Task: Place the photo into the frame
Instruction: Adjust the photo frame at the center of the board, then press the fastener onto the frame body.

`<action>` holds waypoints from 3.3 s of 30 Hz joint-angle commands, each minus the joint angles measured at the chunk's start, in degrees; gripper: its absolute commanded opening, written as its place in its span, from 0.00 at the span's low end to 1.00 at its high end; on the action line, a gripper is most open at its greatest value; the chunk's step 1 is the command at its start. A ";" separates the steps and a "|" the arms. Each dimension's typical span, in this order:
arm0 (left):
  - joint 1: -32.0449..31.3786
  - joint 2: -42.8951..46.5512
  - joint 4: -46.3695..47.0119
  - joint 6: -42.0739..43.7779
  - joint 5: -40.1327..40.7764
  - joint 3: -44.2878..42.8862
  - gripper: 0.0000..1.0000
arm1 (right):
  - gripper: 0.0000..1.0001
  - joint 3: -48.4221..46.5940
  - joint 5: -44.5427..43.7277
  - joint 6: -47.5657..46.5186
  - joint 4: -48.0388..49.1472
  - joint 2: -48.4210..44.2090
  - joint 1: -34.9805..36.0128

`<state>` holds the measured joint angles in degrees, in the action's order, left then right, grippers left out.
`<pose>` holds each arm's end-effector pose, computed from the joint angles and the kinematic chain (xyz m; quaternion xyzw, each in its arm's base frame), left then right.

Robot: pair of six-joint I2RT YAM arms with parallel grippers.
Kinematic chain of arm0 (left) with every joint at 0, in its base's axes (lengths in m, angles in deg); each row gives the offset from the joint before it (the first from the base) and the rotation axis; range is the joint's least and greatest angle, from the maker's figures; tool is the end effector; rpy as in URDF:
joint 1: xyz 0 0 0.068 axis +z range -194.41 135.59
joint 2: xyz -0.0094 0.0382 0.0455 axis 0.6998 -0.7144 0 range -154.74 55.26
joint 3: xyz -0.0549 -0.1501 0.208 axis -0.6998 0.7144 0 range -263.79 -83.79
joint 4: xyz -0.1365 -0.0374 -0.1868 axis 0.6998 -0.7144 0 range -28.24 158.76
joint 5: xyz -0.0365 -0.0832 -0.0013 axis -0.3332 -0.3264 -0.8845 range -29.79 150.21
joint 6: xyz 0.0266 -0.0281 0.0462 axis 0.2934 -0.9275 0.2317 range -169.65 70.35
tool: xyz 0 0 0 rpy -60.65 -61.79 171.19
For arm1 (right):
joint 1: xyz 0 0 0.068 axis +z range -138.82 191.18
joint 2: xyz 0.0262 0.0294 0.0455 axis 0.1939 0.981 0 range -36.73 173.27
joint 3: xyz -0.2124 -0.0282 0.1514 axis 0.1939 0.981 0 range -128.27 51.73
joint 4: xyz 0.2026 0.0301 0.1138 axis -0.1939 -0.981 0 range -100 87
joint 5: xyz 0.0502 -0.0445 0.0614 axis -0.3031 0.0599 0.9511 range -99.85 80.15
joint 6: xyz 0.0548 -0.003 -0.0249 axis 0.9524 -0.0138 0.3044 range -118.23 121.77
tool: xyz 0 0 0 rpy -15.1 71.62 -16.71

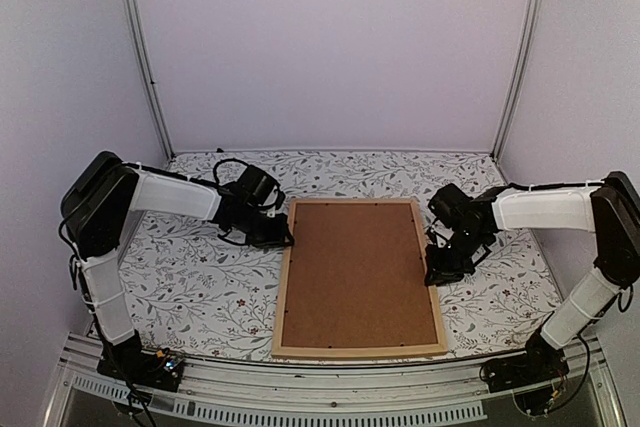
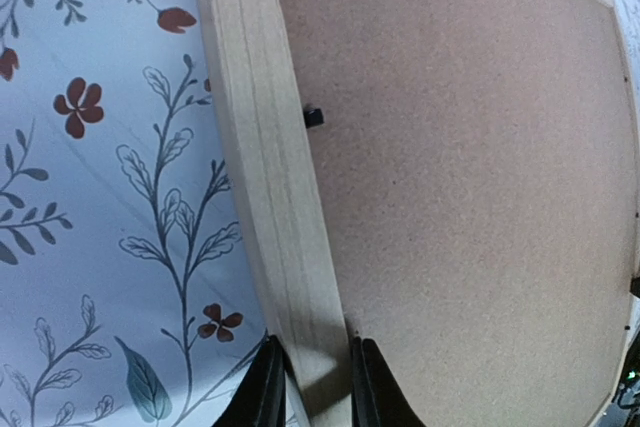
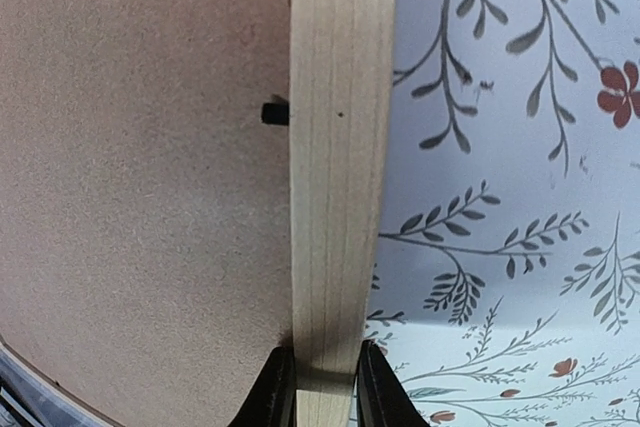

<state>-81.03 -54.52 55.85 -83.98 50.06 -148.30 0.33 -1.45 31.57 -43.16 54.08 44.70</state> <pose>0.2860 -0.2224 0.1404 0.0434 0.9572 -0.2278 0.1730 0.2047 0.1434 0.1598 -0.0389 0.9925 0.1096 0.0388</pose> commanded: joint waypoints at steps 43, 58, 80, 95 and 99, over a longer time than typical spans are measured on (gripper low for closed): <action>0.59 -1.18 -2.42 0.87 0.14 1.41 0.30 | 0.48 -7.21 -13.15 -7.08 -6.68 -0.53 -0.66; 0.54 -1.34 -1.69 0.87 -0.56 1.84 0.30 | 0.48 -4.83 -13.35 -4.98 -6.63 0.59 2.13; 0.54 -1.35 -1.69 1.12 -0.83 2.11 0.31 | 0.80 -5.76 -17.89 -2.91 -9.70 -0.94 3.21; 0.58 -1.09 -1.60 1.27 -1.12 2.22 0.30 | 0.92 -6.82 -20.52 -2.34 -10.88 0.27 3.21; 0.54 -1.06 -1.70 1.45 -0.94 2.18 0.31 | 0.92 -7.33 -20.45 -2.42 -10.54 1.89 3.18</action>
<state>-79.06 -54.52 57.18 -83.91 52.75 -147.76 -5.22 -20.42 28.31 -53.39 54.25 47.56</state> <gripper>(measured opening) 0.305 0.919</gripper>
